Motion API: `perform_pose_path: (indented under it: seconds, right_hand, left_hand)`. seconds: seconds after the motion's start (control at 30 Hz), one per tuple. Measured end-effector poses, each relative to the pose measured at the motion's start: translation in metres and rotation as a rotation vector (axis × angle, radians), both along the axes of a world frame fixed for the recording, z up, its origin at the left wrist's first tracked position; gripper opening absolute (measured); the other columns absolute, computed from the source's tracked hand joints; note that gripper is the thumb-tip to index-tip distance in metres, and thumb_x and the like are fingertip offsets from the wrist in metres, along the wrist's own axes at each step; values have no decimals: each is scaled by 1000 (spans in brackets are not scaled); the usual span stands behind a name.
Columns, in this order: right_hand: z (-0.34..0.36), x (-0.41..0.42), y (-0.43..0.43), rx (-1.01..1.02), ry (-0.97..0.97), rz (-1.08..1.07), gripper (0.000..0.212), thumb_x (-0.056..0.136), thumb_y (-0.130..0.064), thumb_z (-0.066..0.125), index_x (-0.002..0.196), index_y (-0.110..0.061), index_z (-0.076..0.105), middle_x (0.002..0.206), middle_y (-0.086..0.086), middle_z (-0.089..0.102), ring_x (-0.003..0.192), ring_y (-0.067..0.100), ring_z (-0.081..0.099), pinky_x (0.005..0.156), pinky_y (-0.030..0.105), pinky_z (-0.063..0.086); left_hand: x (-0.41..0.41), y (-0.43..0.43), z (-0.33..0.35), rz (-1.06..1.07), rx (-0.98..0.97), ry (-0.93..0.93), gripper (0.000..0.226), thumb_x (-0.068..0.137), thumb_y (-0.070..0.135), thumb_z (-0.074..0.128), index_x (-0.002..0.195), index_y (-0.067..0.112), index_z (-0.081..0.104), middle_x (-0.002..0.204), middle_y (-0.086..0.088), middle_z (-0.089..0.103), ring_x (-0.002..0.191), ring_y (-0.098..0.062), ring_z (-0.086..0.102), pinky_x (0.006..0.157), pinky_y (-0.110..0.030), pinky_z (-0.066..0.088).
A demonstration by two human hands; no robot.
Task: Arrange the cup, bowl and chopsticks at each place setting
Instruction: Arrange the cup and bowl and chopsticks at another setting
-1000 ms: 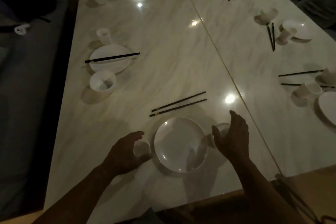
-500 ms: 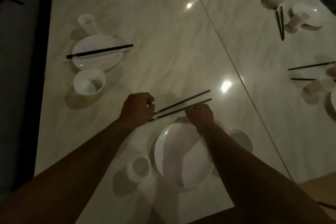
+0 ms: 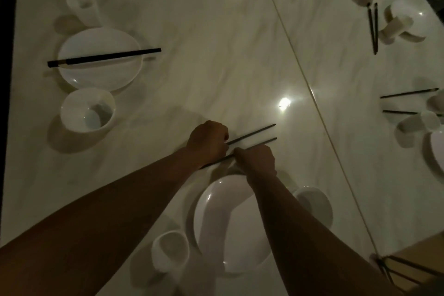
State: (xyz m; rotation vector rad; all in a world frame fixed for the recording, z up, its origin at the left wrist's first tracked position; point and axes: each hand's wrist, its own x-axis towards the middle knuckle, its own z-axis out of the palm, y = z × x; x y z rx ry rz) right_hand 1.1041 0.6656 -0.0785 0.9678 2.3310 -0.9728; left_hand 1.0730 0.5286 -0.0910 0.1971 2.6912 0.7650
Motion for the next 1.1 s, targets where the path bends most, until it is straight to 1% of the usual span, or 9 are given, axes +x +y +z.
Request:
perform_pose_path:
  seconds: [0.07, 0.2, 0.3, 0.43, 0.63, 0.73, 0.9, 1.03, 1.1]
  right_hand:
    - [-1, 0, -1, -44, 10, -51, 25, 67, -37, 73, 76, -16, 64, 72, 3, 66, 72, 21, 66, 86, 46, 55]
    - [3, -9, 4, -131, -3, -118, 18, 77, -25, 72, 80, -7, 71, 68, 2, 67, 55, 10, 63, 58, 19, 51]
    - [12, -18, 7, -234, 44, -227, 17, 81, -21, 66, 70, -9, 67, 65, 4, 68, 62, 19, 68, 62, 27, 53]
    - [25, -29, 8, -495, 184, -295, 16, 93, -19, 61, 102, -6, 62, 93, 14, 71, 80, 26, 73, 65, 33, 59]
    - [59, -37, 21, -618, 330, -122, 18, 100, -18, 52, 113, -7, 53, 94, 14, 67, 80, 28, 75, 61, 34, 57]
    - [62, -22, 30, -582, 243, 50, 17, 97, -11, 56, 113, -6, 56, 92, 18, 66, 76, 30, 74, 64, 38, 60]
    - [48, 31, 48, -486, 84, 370, 30, 85, 0, 70, 113, -4, 60, 90, 20, 71, 76, 31, 74, 70, 47, 62]
    - [29, 72, 62, -388, 36, 517, 26, 85, -11, 73, 109, -11, 65, 93, 5, 71, 74, 16, 73, 68, 34, 63]
    - [20, 89, 68, -370, 46, 548, 16, 85, -13, 73, 99, -18, 66, 90, 1, 71, 73, 15, 72, 70, 36, 63]
  left_hand:
    - [-1, -1, -1, -24, -4, 9, 22, 81, 25, 68, 99, 13, 73, 100, -11, 70, 91, -32, 66, 78, -37, 55]
    - [-5, -15, 0, -6, 10, 8, 21, 82, 20, 67, 99, 10, 75, 96, -12, 72, 86, -30, 67, 70, -29, 51]
    - [-5, -36, 6, 117, 50, 37, 22, 80, 21, 68, 99, 12, 75, 96, -11, 73, 87, -29, 68, 76, -35, 56]
    - [9, -61, 18, 358, 100, 73, 18, 81, 22, 71, 96, 13, 74, 94, -8, 74, 89, -26, 68, 81, -36, 57]
    - [50, -74, 42, 603, 203, 136, 24, 81, 17, 74, 104, 13, 70, 84, -2, 72, 79, -17, 68, 78, -24, 50]
    - [78, -59, 53, 735, 292, 55, 31, 81, 18, 74, 111, 17, 68, 79, 4, 70, 75, -14, 69, 79, -34, 60]
    - [132, -19, 63, 852, 372, -2, 27, 78, 13, 75, 103, 19, 69, 79, 3, 71, 75, -17, 70, 76, -42, 61]
    - [172, 16, 62, 891, 363, -29, 28, 77, 12, 76, 104, 16, 69, 79, 6, 69, 74, -13, 69, 75, -40, 61]
    - [188, 29, 61, 896, 340, -54, 28, 78, 12, 76, 105, 14, 68, 77, 8, 68, 72, -10, 68, 72, -37, 62]
